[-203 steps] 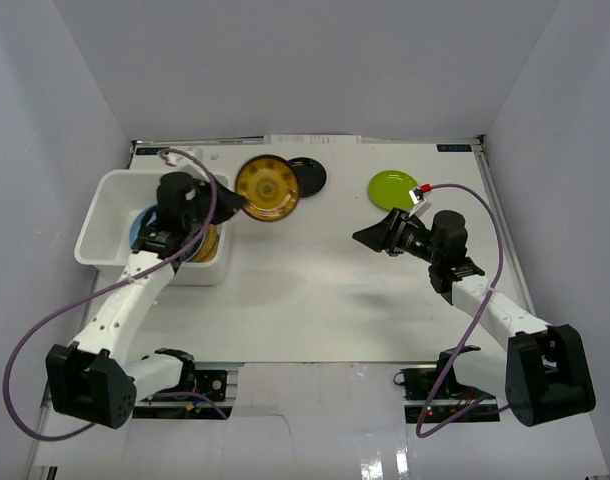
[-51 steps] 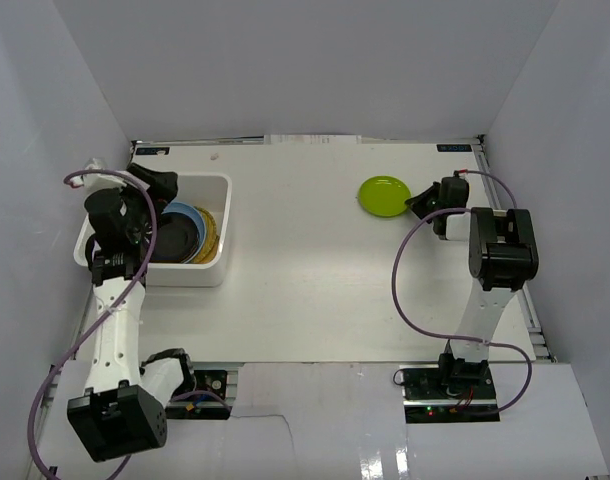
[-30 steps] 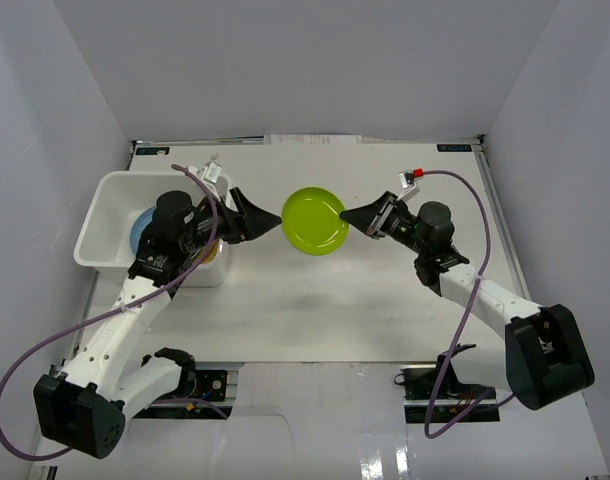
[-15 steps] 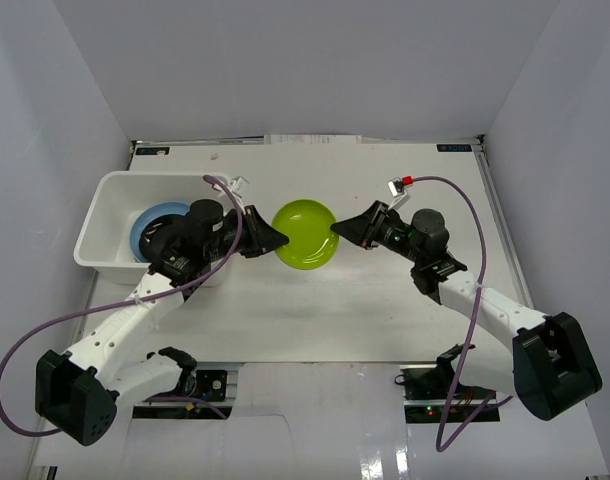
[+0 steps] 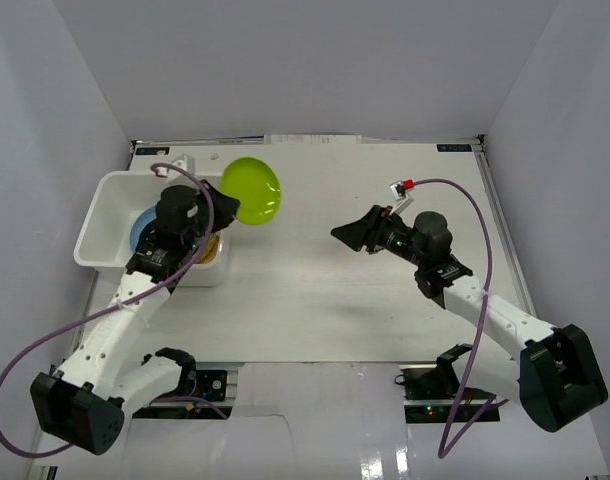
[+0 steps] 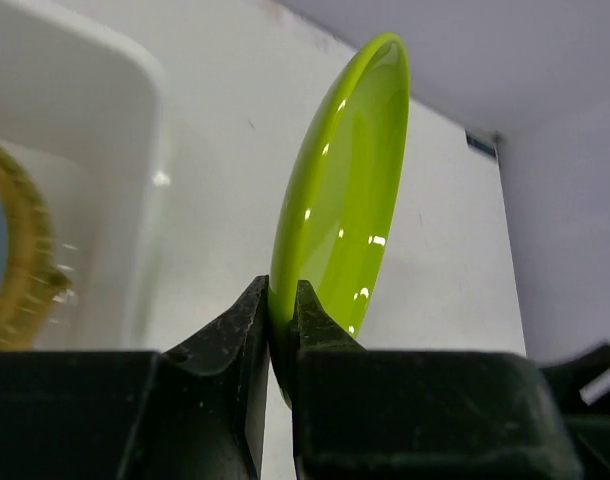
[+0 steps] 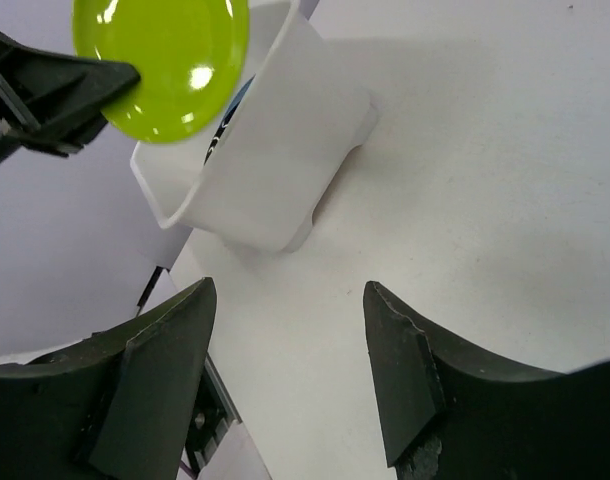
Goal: Place the plates into the plastic bin on the countertop
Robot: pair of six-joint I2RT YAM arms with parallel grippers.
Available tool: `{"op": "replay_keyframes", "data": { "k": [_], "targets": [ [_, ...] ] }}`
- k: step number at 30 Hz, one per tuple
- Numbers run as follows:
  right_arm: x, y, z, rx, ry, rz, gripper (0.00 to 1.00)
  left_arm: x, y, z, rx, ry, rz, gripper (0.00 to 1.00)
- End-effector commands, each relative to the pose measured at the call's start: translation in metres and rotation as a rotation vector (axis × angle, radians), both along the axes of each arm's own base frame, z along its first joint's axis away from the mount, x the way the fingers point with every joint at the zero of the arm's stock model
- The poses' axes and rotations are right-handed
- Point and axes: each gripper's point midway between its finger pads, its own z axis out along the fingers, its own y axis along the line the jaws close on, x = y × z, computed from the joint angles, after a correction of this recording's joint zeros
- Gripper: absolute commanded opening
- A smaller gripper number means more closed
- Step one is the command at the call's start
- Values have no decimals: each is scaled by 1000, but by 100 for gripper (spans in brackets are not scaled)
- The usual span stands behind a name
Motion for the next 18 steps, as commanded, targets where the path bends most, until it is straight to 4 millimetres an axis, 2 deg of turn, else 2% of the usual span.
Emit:
{"op": "replay_keyframes", "data": {
  "k": [1,2,6,8,10,11,14,18],
  "targets": [
    [1,-7,6,-37,-73,-25,67,12,81,45,7,-112,278,4],
    [0,-8,0,-50,-71,-27,67,15,106,44,13,-114,357,4],
    [-5,-7,-12,-61,-47,-3,67,13,154,25,19,-91,499,6],
    [-9,-4,-14,-46,-45,20,66,17,182,5,9,-51,571,6],
    [-11,-4,-24,-52,-31,30,66,22,191,-11,-8,-9,587,7],
    [-12,-3,-26,-57,-30,39,66,28,191,-28,-25,35,568,8],
    [-16,-2,-34,-67,-20,59,66,35,209,-57,-90,117,609,8],
    [-20,-3,-39,-76,-19,74,66,33,215,-72,-130,144,633,6]
  ]
}}
